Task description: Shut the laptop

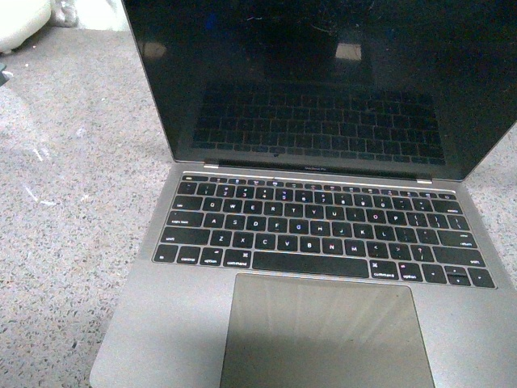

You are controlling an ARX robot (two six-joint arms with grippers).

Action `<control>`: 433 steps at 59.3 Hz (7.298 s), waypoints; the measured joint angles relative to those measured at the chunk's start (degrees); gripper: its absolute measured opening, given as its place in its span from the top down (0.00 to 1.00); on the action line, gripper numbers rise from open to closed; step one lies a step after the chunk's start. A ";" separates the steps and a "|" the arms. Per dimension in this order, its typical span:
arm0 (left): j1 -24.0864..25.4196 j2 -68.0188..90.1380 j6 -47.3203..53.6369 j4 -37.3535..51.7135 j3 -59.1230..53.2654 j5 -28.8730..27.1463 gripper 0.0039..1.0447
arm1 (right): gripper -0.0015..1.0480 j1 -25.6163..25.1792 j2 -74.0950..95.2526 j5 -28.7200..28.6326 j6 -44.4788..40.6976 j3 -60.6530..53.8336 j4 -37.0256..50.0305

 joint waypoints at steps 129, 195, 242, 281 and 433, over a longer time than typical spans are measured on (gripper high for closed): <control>0.00 0.00 0.00 0.00 0.00 0.00 0.06 | 0.09 0.00 0.00 0.00 0.00 0.00 0.00; 0.00 0.00 0.07 0.00 0.00 0.00 0.49 | 0.54 0.00 0.00 -0.02 0.13 0.00 0.00; -1.57 18.71 -22.91 -5.42 15.67 12.70 0.96 | 0.99 3.39 12.57 4.37 4.70 12.24 3.04; -15.82 62.12 1.09 0.39 50.99 11.91 0.96 | 0.99 -4.09 66.55 -28.65 -17.33 48.41 9.03; 17.27 13.40 -29.07 -7.48 11.61 42.64 0.96 | 0.99 19.28 6.95 23.41 -4.07 2.05 8.44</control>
